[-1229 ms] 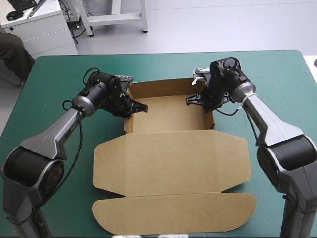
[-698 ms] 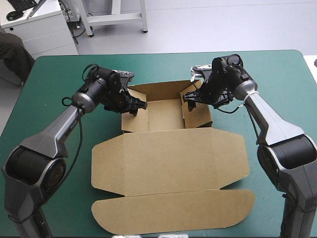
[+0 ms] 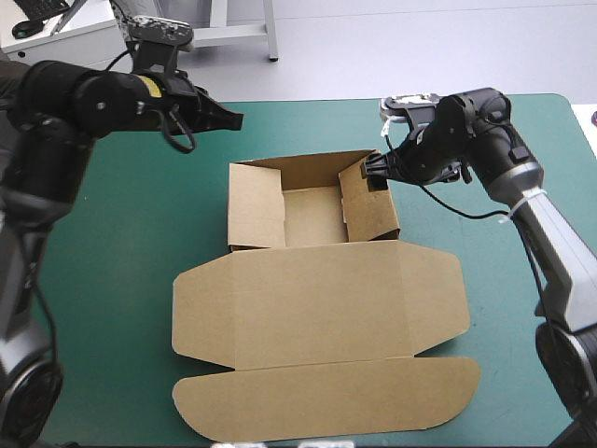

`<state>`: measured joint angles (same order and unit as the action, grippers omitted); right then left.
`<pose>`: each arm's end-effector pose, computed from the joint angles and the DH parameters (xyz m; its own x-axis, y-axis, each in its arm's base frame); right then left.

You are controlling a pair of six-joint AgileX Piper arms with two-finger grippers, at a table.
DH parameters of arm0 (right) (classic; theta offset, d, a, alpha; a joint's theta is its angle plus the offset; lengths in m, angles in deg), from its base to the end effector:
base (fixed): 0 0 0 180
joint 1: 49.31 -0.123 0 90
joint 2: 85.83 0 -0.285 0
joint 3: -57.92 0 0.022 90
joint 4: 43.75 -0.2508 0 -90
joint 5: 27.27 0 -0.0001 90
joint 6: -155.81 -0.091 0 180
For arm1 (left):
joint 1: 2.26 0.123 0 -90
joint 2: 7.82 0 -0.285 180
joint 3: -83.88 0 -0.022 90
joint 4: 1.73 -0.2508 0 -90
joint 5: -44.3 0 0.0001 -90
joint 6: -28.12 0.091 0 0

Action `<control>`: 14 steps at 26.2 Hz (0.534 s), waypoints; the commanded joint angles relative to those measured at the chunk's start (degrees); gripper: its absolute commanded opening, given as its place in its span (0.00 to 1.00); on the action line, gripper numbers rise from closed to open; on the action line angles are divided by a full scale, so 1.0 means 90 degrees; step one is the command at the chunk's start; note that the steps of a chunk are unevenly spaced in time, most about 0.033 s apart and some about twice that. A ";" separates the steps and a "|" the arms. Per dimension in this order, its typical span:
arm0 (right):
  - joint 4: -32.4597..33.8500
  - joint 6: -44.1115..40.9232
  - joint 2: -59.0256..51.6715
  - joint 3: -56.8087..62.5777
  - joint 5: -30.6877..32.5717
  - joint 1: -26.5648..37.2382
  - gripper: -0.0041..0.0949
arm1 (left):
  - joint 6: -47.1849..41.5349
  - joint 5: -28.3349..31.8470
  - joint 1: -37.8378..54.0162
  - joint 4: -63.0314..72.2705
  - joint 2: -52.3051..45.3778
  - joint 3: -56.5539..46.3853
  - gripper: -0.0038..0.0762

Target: Fold the box

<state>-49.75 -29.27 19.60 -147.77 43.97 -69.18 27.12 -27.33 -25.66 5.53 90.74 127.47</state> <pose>0.3380 0.1317 0.3849 -0.8623 -0.1824 -0.4724 -0.2803 0.9489 0.1453 0.2781 -0.1322 0.5130 -0.5723 0.1854 -0.7988 0.4506 0.8850 -0.1174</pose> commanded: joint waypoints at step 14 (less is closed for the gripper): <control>-0.0476 0.0052 -0.0243 0.0492 -0.0854 0.0047 0.88 | 0.0950 0.0160 0.0000 0.0598 -0.4997 -0.4520 0.04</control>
<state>-51.87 -29.46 17.50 -141.83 37.62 -69.18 35.66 -27.41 -25.66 10.20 49.80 90.62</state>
